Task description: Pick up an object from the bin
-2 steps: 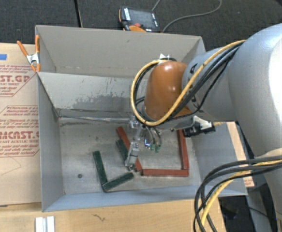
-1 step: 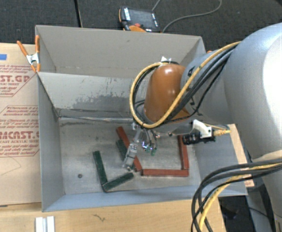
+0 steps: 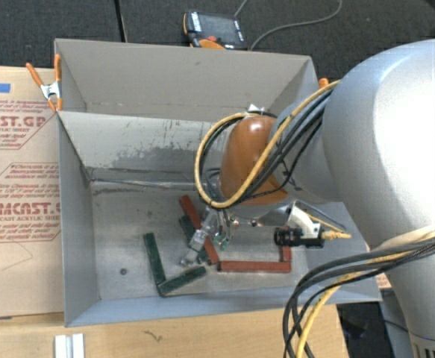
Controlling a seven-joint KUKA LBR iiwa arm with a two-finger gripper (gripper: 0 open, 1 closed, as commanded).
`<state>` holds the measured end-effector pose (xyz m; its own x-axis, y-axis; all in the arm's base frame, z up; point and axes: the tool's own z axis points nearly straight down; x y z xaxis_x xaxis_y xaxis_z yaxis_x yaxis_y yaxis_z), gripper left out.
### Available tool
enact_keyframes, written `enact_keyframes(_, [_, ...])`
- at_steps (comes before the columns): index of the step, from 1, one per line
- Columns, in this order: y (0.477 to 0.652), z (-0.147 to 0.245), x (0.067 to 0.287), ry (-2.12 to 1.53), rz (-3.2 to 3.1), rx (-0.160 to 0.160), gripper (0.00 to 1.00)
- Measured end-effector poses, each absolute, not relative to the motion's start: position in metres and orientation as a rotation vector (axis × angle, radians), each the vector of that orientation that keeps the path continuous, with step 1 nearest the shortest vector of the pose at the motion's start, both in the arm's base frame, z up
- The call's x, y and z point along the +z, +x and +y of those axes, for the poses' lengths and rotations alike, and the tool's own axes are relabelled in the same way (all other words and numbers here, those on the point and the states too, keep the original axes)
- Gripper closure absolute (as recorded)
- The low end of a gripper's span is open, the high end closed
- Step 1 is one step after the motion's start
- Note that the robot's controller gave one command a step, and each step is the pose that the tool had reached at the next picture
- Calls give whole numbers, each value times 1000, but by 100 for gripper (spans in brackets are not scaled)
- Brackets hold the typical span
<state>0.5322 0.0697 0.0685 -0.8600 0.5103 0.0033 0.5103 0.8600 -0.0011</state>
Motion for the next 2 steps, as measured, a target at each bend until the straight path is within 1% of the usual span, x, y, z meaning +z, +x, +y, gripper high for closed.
enact_keyframes(1, [532, 70, 68, -831, -3028, -1, 0])
enact_keyframes(2, [532, 70, 68, -831, -3029, -3, 100])
